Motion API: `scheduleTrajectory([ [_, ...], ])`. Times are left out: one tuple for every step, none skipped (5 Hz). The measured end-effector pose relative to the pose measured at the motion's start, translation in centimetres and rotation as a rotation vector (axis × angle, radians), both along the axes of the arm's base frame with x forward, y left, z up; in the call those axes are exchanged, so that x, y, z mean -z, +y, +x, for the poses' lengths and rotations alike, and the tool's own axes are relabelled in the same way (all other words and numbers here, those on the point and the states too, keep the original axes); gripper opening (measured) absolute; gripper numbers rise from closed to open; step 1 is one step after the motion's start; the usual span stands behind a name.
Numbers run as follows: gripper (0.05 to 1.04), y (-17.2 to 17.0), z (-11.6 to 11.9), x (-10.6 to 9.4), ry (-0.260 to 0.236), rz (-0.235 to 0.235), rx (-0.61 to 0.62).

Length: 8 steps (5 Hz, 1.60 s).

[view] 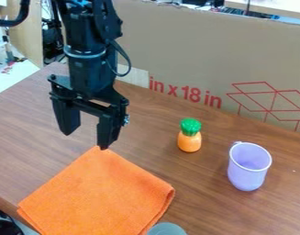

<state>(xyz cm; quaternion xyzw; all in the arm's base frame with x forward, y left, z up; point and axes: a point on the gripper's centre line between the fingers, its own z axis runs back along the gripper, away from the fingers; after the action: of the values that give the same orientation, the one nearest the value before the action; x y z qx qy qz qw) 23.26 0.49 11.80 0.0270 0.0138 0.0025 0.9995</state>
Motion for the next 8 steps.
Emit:
scheduleTrajectory([
  [1.001, 0.0, -0.1, 0.6, 0.029, -0.001, 0.001],
  [1.001, -0.4, 3.6, 1.1, 0.033, -0.014, 0.038],
  [1.001, -1.3, 6.1, 0.9, 0.022, -0.003, 0.106],
  [1.001, -1.8, 8.7, 1.9, 0.029, -0.02, 0.186],
  [1.001, -2.4, 10.3, 3.4, 0.06, -0.062, 0.242],
  [1.001, -2.9, 11.4, 4.1, 0.051, -0.094, 0.294],
  [1.001, -3.2, 12.5, 4.8, 0.074, -0.101, 0.337],
  [1.0, -5.0, 12.8, 5.7, 0.11, -0.108, 0.394],
])
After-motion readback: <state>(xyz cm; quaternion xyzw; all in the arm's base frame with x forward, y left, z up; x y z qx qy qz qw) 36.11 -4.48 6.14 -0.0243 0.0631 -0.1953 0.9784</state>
